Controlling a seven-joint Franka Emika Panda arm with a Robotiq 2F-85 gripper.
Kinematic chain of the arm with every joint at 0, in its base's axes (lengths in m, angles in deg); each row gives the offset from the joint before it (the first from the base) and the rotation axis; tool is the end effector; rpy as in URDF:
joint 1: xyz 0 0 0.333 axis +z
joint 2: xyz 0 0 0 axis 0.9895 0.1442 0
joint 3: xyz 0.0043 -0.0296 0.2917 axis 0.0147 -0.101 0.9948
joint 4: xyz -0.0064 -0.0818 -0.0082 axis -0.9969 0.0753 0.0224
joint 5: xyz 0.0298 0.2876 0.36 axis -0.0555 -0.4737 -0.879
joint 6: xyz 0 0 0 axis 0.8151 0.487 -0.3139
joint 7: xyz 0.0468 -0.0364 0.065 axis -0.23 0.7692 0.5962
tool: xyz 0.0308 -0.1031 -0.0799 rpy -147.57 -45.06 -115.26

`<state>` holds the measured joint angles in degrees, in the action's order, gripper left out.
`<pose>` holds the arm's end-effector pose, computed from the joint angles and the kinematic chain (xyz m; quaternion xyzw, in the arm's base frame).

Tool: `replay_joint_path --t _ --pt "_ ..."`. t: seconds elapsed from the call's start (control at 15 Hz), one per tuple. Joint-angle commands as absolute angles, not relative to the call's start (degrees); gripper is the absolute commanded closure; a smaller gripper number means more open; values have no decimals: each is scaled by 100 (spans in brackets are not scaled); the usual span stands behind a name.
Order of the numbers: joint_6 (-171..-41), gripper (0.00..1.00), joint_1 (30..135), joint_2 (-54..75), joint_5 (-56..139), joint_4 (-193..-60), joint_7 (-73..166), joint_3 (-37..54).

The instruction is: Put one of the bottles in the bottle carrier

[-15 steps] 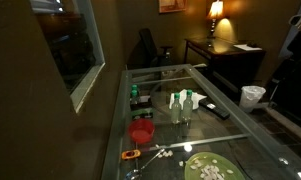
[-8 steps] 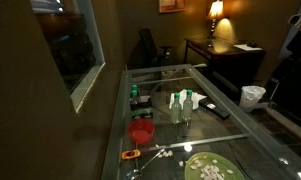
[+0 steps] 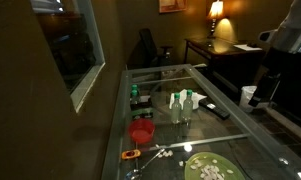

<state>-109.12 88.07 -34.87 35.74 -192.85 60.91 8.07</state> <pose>0.4382 0.0209 0.2826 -0.9930 -0.0870 -0.0739 0.0319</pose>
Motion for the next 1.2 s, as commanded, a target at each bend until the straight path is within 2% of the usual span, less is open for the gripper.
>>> replay_joint_path --t 0.0,0.4,1.13 --pt "-11487 0 9261 -2840 3426 -19024 6725 964" --pt "-11435 0 9748 -1962 3227 -18103 7991 922" --pt "-11453 0 9258 -408 3314 -16409 8560 1341"
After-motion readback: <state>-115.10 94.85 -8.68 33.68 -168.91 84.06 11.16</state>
